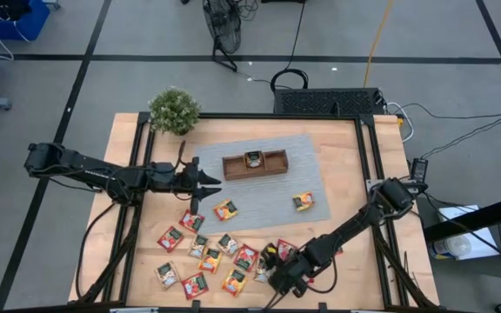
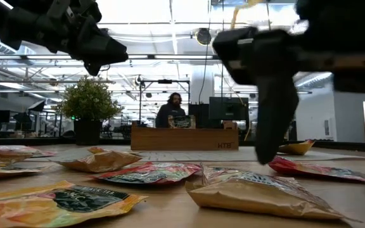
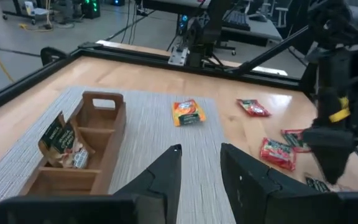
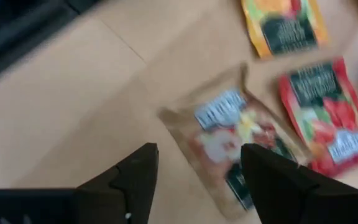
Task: Pick & Place Tea
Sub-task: Put the brown tea bag into the middle section of the wooden organizer
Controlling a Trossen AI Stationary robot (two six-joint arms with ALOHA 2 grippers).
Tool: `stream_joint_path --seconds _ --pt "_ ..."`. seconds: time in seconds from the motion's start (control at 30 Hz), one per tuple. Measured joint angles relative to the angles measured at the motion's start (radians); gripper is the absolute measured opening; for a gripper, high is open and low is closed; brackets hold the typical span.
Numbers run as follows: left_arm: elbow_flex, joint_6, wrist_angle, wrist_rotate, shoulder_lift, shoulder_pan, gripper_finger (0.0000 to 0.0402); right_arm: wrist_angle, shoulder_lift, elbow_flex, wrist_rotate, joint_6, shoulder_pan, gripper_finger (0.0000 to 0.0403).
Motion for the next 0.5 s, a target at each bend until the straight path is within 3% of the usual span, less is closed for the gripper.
stream_joint_path --seconds 0.5 --pt "0.0 0.002 -0.011 -0.068 0.0 0.0 0.0115 0.077 0.034 0.0 -0.031 -0.051 -0.065 0.0209"
